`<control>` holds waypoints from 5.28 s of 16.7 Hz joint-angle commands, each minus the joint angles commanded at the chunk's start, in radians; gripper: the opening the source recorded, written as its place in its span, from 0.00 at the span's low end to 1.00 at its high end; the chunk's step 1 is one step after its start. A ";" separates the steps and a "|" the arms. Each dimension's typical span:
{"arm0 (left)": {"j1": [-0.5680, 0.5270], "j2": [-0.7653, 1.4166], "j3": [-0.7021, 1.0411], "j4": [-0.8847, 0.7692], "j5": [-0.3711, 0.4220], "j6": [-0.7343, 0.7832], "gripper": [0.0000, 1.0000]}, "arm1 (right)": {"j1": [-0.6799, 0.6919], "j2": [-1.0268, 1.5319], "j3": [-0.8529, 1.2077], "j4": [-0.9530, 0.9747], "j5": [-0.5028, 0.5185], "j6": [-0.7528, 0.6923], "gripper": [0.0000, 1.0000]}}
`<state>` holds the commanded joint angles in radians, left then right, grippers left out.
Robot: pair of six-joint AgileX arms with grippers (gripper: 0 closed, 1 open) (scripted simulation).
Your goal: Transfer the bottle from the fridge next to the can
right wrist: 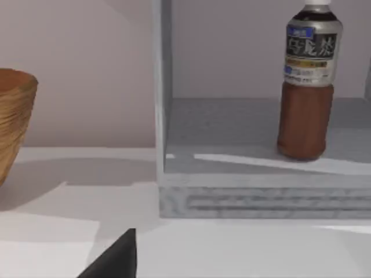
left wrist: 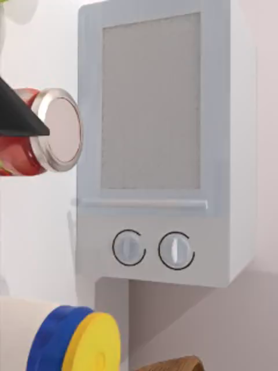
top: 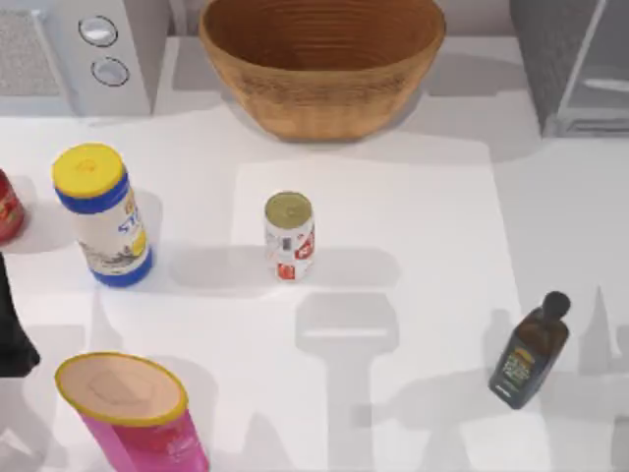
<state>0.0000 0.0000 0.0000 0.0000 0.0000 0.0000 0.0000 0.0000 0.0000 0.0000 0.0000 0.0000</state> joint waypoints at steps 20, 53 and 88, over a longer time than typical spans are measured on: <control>0.000 0.000 0.000 0.000 0.000 0.000 1.00 | -0.182 1.535 0.741 0.791 -0.163 0.008 1.00; 0.000 0.000 0.000 0.000 0.000 0.000 1.00 | -0.226 2.272 1.317 0.954 -0.190 0.008 0.70; 0.000 0.000 0.000 0.000 0.000 0.000 1.00 | -0.251 2.078 1.242 0.838 -0.207 0.014 0.00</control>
<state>0.0000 0.0000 0.0000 0.0000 0.0000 0.0000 -0.2510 2.0779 1.2416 0.8383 -0.2070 0.0135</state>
